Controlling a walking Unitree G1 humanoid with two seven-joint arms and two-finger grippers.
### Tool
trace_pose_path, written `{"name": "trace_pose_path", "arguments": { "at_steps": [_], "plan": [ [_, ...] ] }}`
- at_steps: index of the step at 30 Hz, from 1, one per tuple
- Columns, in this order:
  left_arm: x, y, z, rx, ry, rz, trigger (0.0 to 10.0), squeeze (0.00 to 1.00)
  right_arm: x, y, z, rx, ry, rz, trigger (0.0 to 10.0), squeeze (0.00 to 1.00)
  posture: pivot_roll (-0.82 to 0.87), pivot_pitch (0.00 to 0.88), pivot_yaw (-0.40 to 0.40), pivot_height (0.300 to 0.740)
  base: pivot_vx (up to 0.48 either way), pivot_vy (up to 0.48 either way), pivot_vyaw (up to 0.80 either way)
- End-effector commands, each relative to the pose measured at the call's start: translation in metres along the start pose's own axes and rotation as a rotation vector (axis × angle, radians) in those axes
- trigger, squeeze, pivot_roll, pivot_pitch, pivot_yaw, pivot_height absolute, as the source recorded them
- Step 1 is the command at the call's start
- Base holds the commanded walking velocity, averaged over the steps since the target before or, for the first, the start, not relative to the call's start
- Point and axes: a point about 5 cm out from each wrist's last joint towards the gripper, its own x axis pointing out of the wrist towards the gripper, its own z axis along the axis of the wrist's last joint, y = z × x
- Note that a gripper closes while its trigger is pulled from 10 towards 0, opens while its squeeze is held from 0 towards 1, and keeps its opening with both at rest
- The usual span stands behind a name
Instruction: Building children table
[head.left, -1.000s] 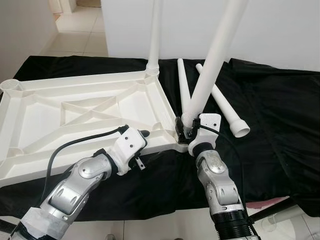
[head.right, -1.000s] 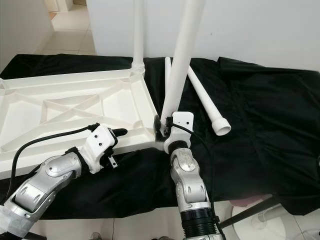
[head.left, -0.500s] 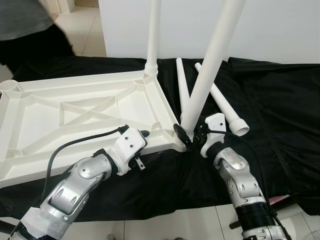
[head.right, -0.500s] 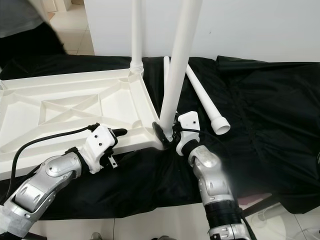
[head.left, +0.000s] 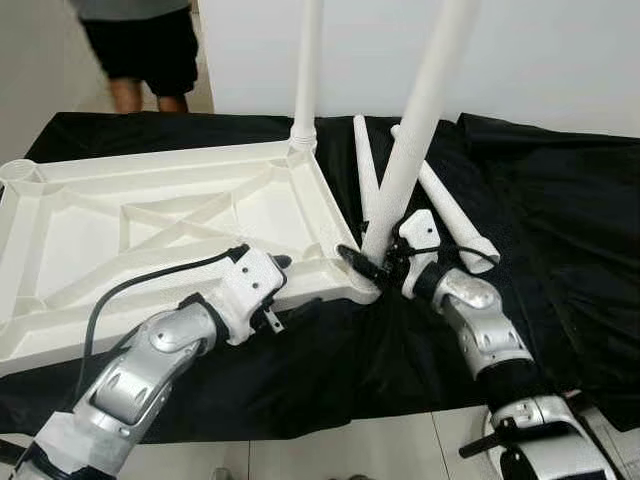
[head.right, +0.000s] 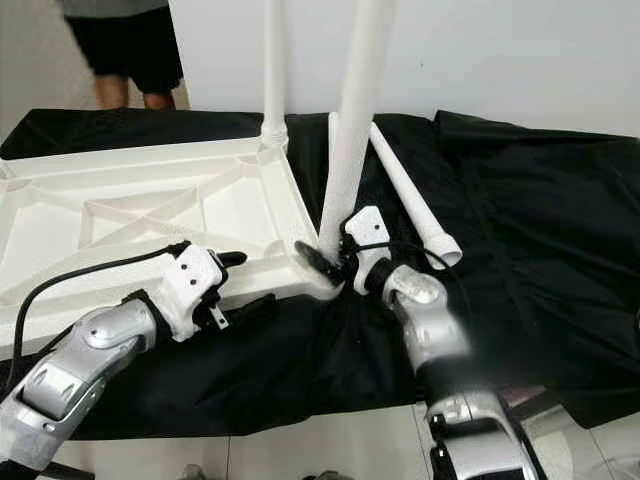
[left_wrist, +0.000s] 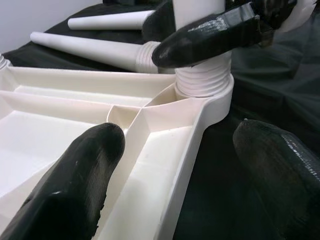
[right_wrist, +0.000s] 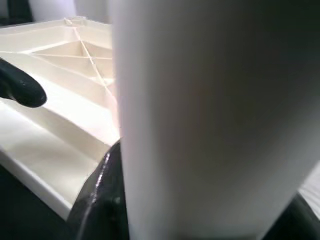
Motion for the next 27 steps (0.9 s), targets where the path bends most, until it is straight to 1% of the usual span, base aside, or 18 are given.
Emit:
{"name": "trace_pose_path", "arguments": {
  "at_steps": [1,6,10,11,12,13,14,17,18,20,22,24,25,26,27],
  "plan": [
    [-0.001,-0.003,-0.002,0.001,0.01,-0.077,10.0,0.0,-0.007,-0.006,-0.007,-0.006,0.042,0.023,0.0,0.0,0.0,0.081,-0.042,0.74,0.0,0.0,0.0],
    [-0.001,-0.003,-0.002,0.003,0.01,-0.076,10.0,0.0,-0.014,-0.006,-0.011,0.025,0.042,0.022,0.0,0.0,0.0,0.079,-0.042,0.74,0.0,0.0,0.0],
    [-0.001,-0.002,-0.001,0.003,0.01,-0.076,10.0,0.0,-0.014,-0.005,-0.011,0.038,0.025,0.017,0.0,0.0,-0.01,0.084,-0.046,0.74,0.0,0.0,0.0],
    [-0.001,-0.002,-0.002,0.005,0.011,-0.076,10.0,0.0,-0.015,-0.004,-0.011,0.046,0.016,-0.001,7.8,0.0,0.0,0.085,-0.055,0.74,0.0,0.0,0.0],
    [-0.001,-0.001,-0.002,0.01,0.014,-0.072,10.0,0.0,-0.015,-0.001,-0.011,0.07,0.001,-0.006,10.0,0.0,0.0,0.086,-0.062,0.74,0.0,0.0,0.0],
    [-0.001,-0.001,-0.002,0.01,0.014,-0.072,10.0,0.0,-0.015,-0.001,-0.011,0.07,0.001,-0.006,10.0,0.0,0.0,0.086,-0.062,0.74,0.0,0.0,0.0],
    [-0.002,0.0,-0.003,0.007,0.015,-0.058,10.0,0.0,-0.014,0.006,-0.011,0.099,-0.025,-0.032,10.0,0.0,0.0,0.089,-0.065,0.74,0.0,0.0,0.0],
    [-0.003,0.001,-0.003,0.001,0.015,-0.051,10.0,0.0,-0.014,0.007,-0.011,0.104,-0.031,-0.044,10.0,0.0,0.0,0.089,-0.065,0.74,0.0,0.0,0.0],
    [-0.003,0.0,-0.003,-0.001,0.015,-0.049,10.0,0.0,-0.013,0.009,-0.011,0.113,-0.039,-0.1,10.0,0.0,-0.01,0.095,-0.069,0.74,0.0,0.0,0.0],
    [-0.002,-0.001,-0.003,-0.001,0.015,-0.05,10.0,0.0,-0.014,0.01,-0.011,0.129,-0.041,-0.173,10.0,0.0,-0.01,0.096,-0.068,0.74,0.0,0.0,0.0],
    [-0.002,-0.002,-0.004,-0.001,0.015,-0.051,10.0,0.0,-0.014,0.011,-0.012,0.135,-0.038,-0.192,10.0,0.0,-0.01,0.096,-0.068,0.74,0.0,0.0,0.0],
    [-0.003,-0.002,-0.004,-0.002,0.018,-0.052,10.0,0.0,-0.015,0.016,-0.014,0.131,-0.014,-0.317,10.0,0.0,0.0,0.095,-0.07,0.74,0.0,0.0,0.0],
    [-0.003,-0.002,-0.004,-0.002,0.018,-0.052,10.0,0.0,-0.015,0.016,-0.014,0.131,-0.014,-0.317,10.0,0.0,0.0,0.095,-0.07,0.74,0.0,0.0,0.0],
    [-0.003,-0.002,-0.004,0.0,0.019,-0.052,10.0,0.0,-0.015,0.019,-0.014,0.125,-0.014,-0.353,10.0,0.0,0.0,0.095,-0.07,0.74,0.0,0.0,0.0],
    [-0.004,-0.001,-0.004,0.0,0.02,-0.051,10.0,0.0,-0.015,0.023,-0.013,0.141,-0.014,-0.393,10.0,0.0,0.0,0.091,-0.07,0.74,0.0,0.0,0.0]
  ]
}}
